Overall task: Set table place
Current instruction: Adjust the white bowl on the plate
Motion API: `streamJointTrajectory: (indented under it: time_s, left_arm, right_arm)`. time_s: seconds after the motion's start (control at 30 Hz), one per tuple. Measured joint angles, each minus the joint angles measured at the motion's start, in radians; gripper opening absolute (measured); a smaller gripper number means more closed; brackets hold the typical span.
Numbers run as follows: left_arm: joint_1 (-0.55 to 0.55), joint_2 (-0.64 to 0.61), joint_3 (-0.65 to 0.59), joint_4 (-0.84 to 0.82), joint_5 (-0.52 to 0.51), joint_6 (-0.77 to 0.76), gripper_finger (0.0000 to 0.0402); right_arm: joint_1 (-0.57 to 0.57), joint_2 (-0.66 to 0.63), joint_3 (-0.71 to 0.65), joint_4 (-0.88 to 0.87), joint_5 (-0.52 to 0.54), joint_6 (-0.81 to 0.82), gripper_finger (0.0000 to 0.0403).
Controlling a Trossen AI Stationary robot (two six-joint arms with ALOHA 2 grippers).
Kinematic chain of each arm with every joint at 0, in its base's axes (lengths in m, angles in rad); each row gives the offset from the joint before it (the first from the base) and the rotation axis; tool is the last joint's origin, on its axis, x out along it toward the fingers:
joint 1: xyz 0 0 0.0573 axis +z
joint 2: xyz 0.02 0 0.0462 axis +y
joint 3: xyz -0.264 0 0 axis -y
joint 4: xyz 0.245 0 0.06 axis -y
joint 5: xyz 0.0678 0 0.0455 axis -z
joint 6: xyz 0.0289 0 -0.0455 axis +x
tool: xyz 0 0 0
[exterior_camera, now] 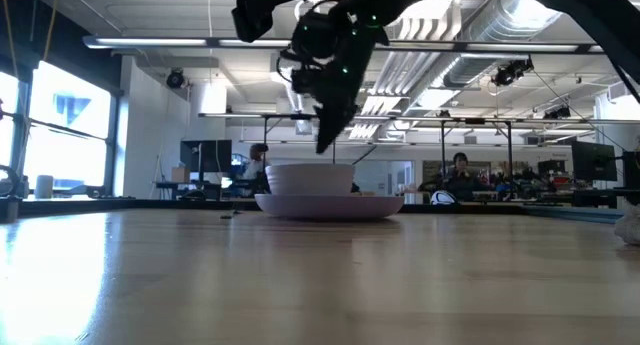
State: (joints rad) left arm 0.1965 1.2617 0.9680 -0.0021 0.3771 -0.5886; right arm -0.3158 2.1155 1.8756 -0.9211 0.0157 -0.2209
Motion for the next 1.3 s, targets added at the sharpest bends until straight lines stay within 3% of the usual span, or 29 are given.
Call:
streamJointTrajectory:
  time_s: [0.13,0.3,0.8,1.3]
  left_arm:
    - [0.000,0.000,0.000,0.000,-0.002,0.000,0.0298]
    - [0.000,0.000,0.000,-0.001,-0.003,-0.001,0.0298]
    - [0.000,0.000,0.000,-0.001,-0.003,-0.011,0.0298]
    - [0.000,0.000,0.000,0.000,-0.004,-0.018,0.0298]
  right_arm:
    - [0.022,0.000,0.032,0.088,-0.041,0.003,0.0000]
    - [0.014,0.000,0.028,0.042,-0.035,0.027,0.0000]
    - [-0.025,0.001,-0.166,0.084,-0.031,0.041,0.0000]
    - [-0.044,0.001,-0.136,-0.029,0.008,0.005,0.0000]
